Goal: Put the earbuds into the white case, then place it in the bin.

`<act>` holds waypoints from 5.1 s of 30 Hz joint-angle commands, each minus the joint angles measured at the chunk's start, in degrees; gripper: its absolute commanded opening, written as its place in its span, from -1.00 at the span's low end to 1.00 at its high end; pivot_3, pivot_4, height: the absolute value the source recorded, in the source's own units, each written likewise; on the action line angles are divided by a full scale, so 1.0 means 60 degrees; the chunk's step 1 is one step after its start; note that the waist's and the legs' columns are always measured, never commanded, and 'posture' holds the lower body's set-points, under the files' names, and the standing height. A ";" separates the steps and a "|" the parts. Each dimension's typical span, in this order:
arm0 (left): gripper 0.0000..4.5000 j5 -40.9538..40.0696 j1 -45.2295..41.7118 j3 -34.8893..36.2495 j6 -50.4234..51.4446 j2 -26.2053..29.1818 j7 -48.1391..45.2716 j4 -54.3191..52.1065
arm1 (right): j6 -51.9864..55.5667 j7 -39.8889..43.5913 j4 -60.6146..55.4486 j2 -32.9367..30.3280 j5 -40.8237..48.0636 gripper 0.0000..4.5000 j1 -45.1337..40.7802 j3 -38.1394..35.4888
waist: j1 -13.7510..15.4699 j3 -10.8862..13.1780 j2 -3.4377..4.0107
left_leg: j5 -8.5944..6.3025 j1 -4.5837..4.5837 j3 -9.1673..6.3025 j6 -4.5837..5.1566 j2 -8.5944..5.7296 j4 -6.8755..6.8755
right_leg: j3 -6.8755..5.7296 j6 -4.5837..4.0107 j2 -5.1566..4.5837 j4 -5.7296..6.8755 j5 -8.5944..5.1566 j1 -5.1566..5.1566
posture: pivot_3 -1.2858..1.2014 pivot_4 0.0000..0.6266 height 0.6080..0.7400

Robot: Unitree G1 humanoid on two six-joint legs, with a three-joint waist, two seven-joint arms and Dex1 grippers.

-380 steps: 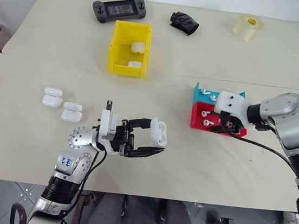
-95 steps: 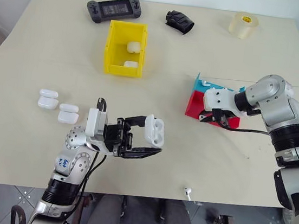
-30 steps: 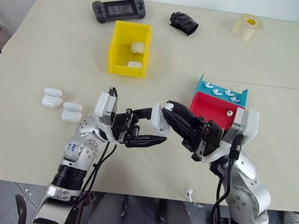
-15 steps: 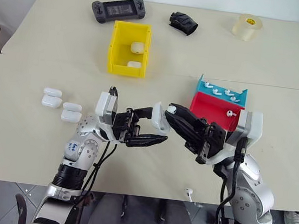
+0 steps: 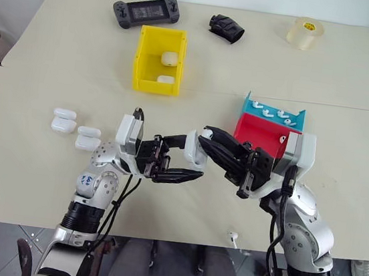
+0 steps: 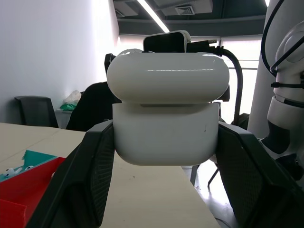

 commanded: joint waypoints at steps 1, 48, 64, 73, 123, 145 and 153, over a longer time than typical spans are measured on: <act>0.30 -0.0209 -0.0225 0.0038 -0.0377 -0.0269 -0.0048 -0.0441 | 0.0538 0.0161 -0.0021 -0.0422 0.0040 -0.77 0.0124 0.0107 | 0.0005 0.0000 0.0000 | 0.0000 0.0000 0.0000 0.0000 0.0000 0.0000 | 0.0000 0.0000 0.0000 0.0000 0.0000 0.0000 | 0.03 -0.52 1.00; 0.30 0.0021 -0.0279 0.0276 -0.0751 -0.0517 -0.0160 -0.0160 | 0.1959 0.0674 -0.0343 -0.2152 0.1459 0.25 -0.0474 -0.0745 | 0.0020 0.0001 -0.0001 | -0.0001 -0.0002 0.0000 0.0002 0.0003 0.0001 | -0.0003 0.0000 -0.0003 -0.0011 0.0000 0.0004 | 0.03 -0.52 1.00; 0.30 0.0176 0.0352 0.0241 -0.1284 -0.0098 -0.0790 -0.0195 | 0.0384 0.2115 0.0858 -0.3906 0.0152 0.98 0.3700 -0.5614 | 0.0066 0.0001 -0.0001 | -0.0007 -0.0005 0.0008 0.0013 -0.0003 -0.0006 | -0.0016 0.0000 -0.0008 -0.0037 0.0000 0.0024 | 0.03 -0.52 1.00; 0.30 0.0237 0.0518 -0.0032 -0.1484 -0.0174 -0.0937 -0.0210 | 0.0154 0.2167 0.2423 -0.4881 -0.0997 0.98 0.2949 -0.5793 | -0.0014 -0.0001 0.0012 | -0.0005 0.0041 0.0035 0.0018 0.0038 -0.0006 | 0.0002 0.0000 -0.0003 -0.0072 0.0000 0.0068 | 0.03 -0.52 1.00; 0.30 0.0525 0.1379 -0.0251 -0.2972 -0.0378 -0.0170 -0.0004 | 0.1332 0.6219 1.3624 -0.4091 -0.8182 0.98 -1.0287 0.1380 | -0.0201 0.0007 0.0050 | 0.0007 -0.0108 -0.0005 -0.0001 0.0017 0.0032 | -0.0137 0.0004 -0.0017 -0.0043 0.0002 -0.0014 | 0.03 -0.52 1.00; 0.30 0.0481 0.1205 -0.0157 -0.2891 -0.0376 -0.0263 0.0108 | 0.0994 0.5510 1.2699 -0.3676 -0.8335 -0.01 -0.9129 0.1696 | -0.0226 0.0007 0.0050 | 0.0010 -0.0106 -0.0004 -0.0007 0.0000 0.0034 | -0.0140 0.0004 -0.0017 -0.0032 0.0002 -0.0017 | 0.03 -0.52 1.00; 0.30 0.0477 0.1177 -0.0163 -0.2847 -0.0348 -0.0193 0.0045 | 0.0826 0.5519 1.2772 -0.3622 -0.8318 -0.41 -0.9139 0.1720 | -0.0222 0.0007 0.0050 | 0.0011 -0.0106 -0.0005 -0.0007 -0.0001 0.0035 | -0.0140 0.0004 -0.0018 -0.0030 0.0002 -0.0017 | 0.03 -0.52 1.00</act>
